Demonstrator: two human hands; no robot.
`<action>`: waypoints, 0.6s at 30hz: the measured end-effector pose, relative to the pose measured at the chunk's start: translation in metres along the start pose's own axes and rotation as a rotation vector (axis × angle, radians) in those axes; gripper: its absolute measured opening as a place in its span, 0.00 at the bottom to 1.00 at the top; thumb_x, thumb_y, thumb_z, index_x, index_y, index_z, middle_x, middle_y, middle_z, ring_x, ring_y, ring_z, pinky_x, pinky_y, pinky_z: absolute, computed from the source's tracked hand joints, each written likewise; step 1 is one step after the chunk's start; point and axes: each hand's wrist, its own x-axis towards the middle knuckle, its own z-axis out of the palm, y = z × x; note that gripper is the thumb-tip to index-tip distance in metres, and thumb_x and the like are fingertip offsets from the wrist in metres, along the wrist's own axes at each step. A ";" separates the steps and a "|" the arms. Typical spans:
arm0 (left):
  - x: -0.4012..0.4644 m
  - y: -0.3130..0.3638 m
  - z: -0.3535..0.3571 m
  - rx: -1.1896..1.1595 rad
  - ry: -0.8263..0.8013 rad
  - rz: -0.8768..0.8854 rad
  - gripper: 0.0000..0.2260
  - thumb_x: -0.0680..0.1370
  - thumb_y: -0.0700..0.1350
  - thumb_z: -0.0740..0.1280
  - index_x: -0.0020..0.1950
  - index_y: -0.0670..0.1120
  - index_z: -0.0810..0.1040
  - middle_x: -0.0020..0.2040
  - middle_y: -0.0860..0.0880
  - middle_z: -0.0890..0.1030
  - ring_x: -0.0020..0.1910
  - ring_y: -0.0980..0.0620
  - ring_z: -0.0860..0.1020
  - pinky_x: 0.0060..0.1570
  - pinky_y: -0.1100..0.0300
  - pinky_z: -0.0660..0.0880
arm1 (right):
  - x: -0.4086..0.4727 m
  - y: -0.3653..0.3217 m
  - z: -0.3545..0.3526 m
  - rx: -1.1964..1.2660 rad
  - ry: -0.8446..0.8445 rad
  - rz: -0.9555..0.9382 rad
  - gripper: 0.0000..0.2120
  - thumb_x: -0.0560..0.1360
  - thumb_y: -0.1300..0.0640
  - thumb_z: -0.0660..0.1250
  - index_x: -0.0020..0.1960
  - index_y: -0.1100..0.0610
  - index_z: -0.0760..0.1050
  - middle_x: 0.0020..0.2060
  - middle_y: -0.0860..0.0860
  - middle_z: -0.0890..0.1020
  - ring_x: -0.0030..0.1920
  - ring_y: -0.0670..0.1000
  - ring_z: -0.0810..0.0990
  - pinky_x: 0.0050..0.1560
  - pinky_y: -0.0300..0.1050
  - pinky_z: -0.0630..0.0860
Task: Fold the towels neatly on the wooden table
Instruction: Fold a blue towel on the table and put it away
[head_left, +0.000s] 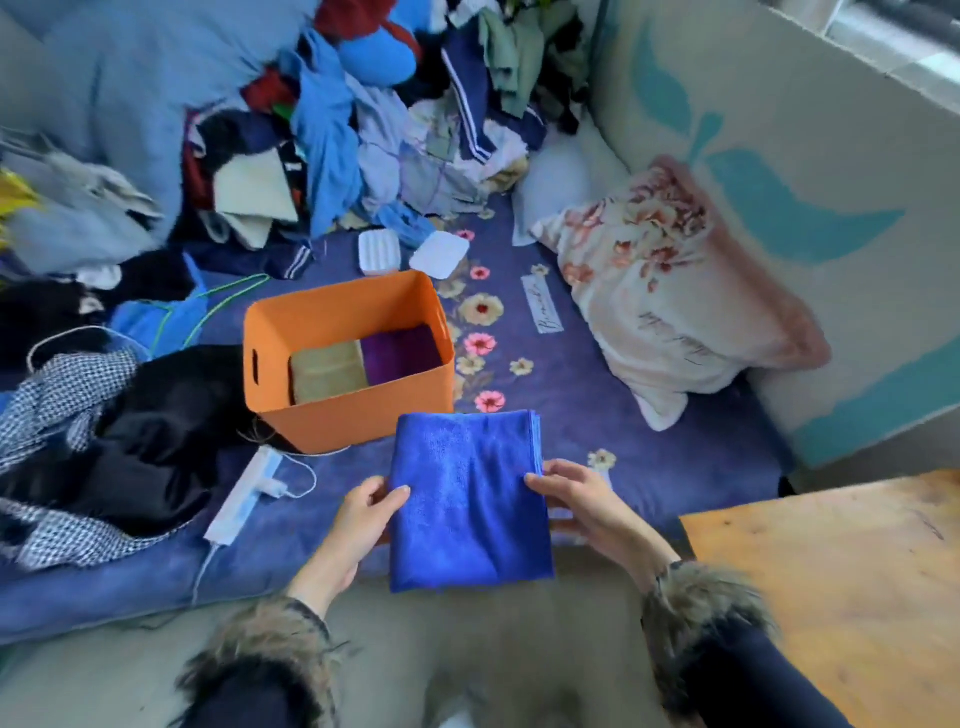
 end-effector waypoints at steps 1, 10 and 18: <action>0.006 0.002 -0.014 -0.015 0.027 0.001 0.05 0.77 0.41 0.65 0.50 0.40 0.76 0.44 0.44 0.80 0.42 0.48 0.76 0.39 0.56 0.73 | 0.011 -0.009 0.013 -0.015 -0.018 -0.007 0.04 0.75 0.58 0.67 0.41 0.54 0.75 0.39 0.50 0.80 0.39 0.50 0.78 0.37 0.41 0.75; 0.085 0.039 -0.096 -0.003 0.169 -0.012 0.05 0.77 0.41 0.65 0.41 0.45 0.76 0.39 0.48 0.79 0.40 0.49 0.76 0.40 0.54 0.74 | 0.130 -0.074 0.087 -0.121 -0.075 0.028 0.04 0.77 0.58 0.64 0.44 0.54 0.77 0.38 0.49 0.81 0.37 0.49 0.78 0.38 0.41 0.75; 0.237 0.080 -0.150 0.118 0.324 -0.142 0.11 0.68 0.51 0.65 0.39 0.42 0.74 0.35 0.45 0.75 0.37 0.46 0.73 0.39 0.52 0.73 | 0.296 -0.140 0.143 -0.174 -0.049 0.112 0.05 0.76 0.61 0.64 0.42 0.53 0.74 0.37 0.50 0.77 0.37 0.49 0.76 0.37 0.42 0.72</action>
